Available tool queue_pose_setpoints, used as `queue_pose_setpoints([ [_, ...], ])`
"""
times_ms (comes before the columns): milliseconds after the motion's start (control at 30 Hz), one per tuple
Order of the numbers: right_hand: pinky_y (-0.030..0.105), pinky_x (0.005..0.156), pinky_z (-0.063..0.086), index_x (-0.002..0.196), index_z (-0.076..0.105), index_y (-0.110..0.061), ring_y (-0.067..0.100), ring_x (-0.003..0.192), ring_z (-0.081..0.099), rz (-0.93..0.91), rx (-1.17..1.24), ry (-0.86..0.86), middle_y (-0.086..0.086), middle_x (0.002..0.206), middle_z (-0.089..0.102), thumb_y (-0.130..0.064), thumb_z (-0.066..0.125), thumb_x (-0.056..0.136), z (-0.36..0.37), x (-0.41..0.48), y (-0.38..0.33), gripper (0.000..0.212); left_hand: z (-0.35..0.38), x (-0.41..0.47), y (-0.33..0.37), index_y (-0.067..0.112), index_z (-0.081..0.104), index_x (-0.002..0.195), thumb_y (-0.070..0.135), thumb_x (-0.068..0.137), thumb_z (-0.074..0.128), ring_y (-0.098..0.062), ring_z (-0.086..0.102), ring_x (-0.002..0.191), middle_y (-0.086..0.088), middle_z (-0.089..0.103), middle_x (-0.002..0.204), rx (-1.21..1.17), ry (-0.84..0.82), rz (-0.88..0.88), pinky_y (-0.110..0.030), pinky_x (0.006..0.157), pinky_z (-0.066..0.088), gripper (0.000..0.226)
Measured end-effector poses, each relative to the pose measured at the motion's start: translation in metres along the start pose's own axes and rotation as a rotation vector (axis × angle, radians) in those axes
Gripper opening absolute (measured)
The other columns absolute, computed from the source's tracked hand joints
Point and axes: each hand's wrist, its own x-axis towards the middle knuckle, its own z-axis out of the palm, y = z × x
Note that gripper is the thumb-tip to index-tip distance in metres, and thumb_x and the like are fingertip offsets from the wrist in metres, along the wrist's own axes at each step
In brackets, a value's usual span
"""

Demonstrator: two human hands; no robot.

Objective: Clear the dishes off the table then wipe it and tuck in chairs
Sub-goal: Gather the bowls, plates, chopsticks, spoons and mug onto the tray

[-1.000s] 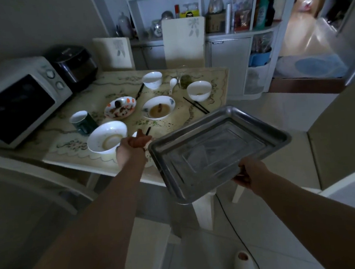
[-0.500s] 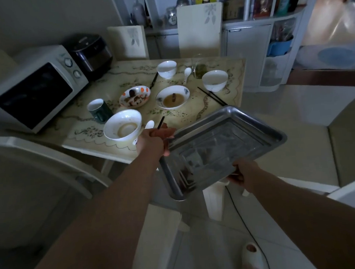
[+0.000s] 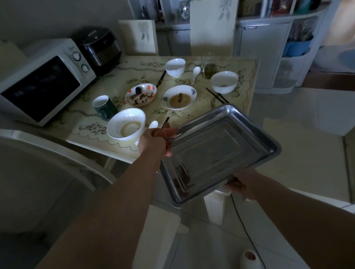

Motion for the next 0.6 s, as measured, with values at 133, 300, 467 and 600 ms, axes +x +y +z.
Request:
queue_pose_setpoints([
  [133, 0.023, 0.037, 0.051, 0.076, 0.053, -0.005, 0.018, 0.04, 0.054, 0.095, -0.224, -0.028, 0.01, 0.058, 0.055, -0.008, 0.045, 0.095, -0.011, 0.007, -0.01, 0.021, 0.009, 0.001, 0.002, 0.009, 0.059, 0.094, -0.014, 0.081, 0.042, -0.024, 0.064, 0.059, 0.005, 0.075, 0.072, 0.004, -0.02, -0.004, -0.038, 0.057, 0.058, 0.032],
  [300, 0.013, 0.033, 0.041, 0.073, 0.059, -0.006, 0.01, 0.028, 0.053, 0.147, -0.864, -0.079, 0.001, 0.038, 0.058, -0.029, 0.04, 0.1, -0.03, 0.004, -0.042, 0.04, 0.02, 0.004, 0.011, 0.003, 0.056, 0.092, -0.017, 0.08, 0.039, -0.026, 0.058, 0.051, -0.002, 0.076, 0.078, -0.019, -0.01, -0.046, -0.024, 0.039, 0.046, 0.029],
  [467, 0.019, 0.05, 0.044, 0.085, 0.059, -0.009, 0.011, 0.057, 0.057, -0.01, -0.865, -0.183, 0.003, 0.068, 0.061, -0.024, 0.043, 0.101, -0.002, 0.014, -0.081, 0.028, 0.01, 0.007, 0.02, -0.003, 0.059, 0.107, -0.019, 0.081, 0.042, -0.021, 0.067, 0.057, -0.001, 0.077, 0.087, -0.048, -0.107, -0.011, -0.033, 0.051, 0.053, 0.035],
  [600, 0.023, 0.064, 0.052, 0.105, 0.06, -0.009, 0.016, 0.078, 0.066, -0.268, -0.784, -0.164, 0.008, 0.093, 0.068, -0.018, 0.05, 0.097, 0.047, 0.015, -0.101, 0.016, -0.014, 0.002, 0.031, -0.002, 0.065, 0.111, -0.019, 0.082, 0.043, -0.016, 0.062, 0.045, -0.012, 0.075, 0.096, -0.076, -0.158, -0.001, -0.02, 0.04, 0.044, 0.04],
])
